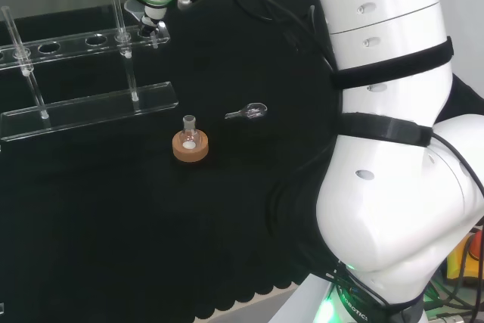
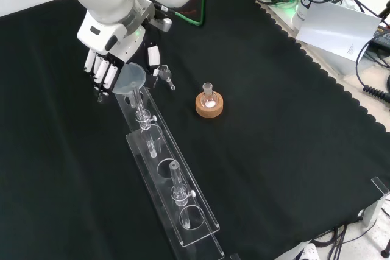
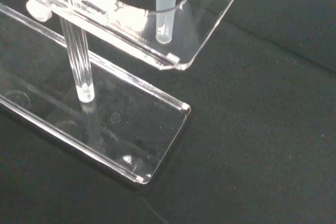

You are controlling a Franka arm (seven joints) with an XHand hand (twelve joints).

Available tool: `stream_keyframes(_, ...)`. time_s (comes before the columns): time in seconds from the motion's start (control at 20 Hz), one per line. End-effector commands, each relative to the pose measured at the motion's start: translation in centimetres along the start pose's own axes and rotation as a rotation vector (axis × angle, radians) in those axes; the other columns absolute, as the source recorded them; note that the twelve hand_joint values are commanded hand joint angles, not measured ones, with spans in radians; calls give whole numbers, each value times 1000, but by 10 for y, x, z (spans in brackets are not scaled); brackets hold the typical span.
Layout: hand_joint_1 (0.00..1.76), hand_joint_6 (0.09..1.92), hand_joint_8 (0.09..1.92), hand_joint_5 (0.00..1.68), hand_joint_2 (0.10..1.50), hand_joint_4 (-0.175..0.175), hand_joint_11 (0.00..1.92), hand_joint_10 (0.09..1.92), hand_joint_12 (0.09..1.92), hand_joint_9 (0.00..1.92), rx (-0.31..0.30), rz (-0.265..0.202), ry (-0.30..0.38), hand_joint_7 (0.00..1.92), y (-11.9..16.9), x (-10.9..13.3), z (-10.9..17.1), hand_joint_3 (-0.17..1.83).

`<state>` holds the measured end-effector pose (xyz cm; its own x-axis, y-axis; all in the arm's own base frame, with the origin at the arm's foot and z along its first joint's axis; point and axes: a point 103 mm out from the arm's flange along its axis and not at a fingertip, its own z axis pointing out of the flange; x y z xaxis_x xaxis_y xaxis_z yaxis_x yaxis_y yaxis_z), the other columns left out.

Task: Put the funnel back on the funnel stand.

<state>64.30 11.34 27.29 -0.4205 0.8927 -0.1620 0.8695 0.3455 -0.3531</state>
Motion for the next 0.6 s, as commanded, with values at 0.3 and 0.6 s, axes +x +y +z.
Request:
stream_keyframes(0.3,748,87,690,343,711,-54,159,639,1366,370,6,12,-10,137,-24,8,-12,433)
stream_keyframes(0.6,744,87,680,318,701,-55,129,652,1375,324,-1,25,-19,99,-49,17,-23,429)
